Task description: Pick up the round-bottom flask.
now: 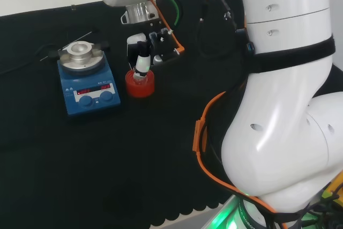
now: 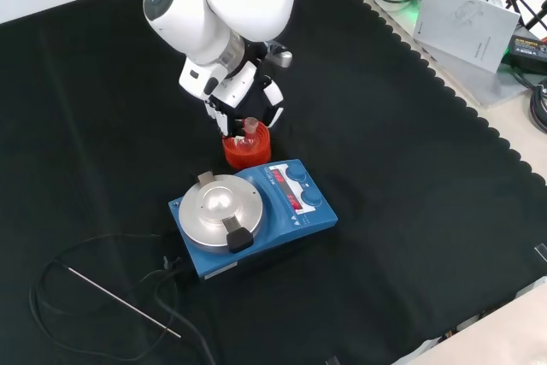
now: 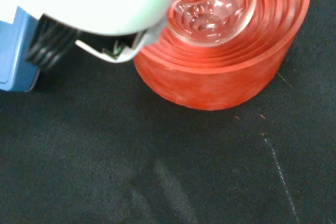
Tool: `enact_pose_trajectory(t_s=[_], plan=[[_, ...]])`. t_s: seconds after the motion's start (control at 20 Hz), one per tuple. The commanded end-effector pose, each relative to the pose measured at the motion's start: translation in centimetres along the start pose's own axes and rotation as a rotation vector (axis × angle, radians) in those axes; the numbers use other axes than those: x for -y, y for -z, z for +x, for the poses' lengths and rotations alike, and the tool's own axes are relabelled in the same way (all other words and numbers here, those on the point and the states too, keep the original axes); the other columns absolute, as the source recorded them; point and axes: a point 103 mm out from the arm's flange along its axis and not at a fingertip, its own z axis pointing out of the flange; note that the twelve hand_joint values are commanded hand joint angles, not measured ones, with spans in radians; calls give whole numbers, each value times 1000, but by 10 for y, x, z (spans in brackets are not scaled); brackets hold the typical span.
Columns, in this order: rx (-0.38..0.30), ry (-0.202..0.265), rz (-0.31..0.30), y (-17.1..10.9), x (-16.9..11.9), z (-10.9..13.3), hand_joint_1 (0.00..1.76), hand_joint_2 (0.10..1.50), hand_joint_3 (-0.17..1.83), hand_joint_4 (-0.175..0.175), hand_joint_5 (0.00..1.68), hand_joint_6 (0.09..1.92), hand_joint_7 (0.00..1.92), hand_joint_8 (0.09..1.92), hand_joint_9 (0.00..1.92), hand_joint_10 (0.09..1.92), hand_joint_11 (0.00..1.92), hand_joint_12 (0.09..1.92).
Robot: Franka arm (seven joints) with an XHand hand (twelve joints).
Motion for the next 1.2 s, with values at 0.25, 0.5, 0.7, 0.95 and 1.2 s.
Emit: enact_pose_trajectory(t_s=[0.25,0.5,0.7,0.95,1.2], plan=[[-16,-4,-1,-2,0,-5,1145,358,1022,-175,910,904,1087,884,1252,702,1075,1191],[-36,-25,-16,-2,0,-11,1148,359,1025,-175,922,899,1103,876,1263,699,1094,1184],[-30,-34,-15,-4,-3,-9,1155,360,1029,-175,961,874,1162,826,1301,672,1140,1148],[-17,-30,12,-7,-8,-6,1157,360,1028,-175,965,868,1173,815,1317,665,1161,1141],[-7,-19,33,-11,-9,-2,1138,353,1027,-175,856,946,1072,901,1288,679,1142,1159]])
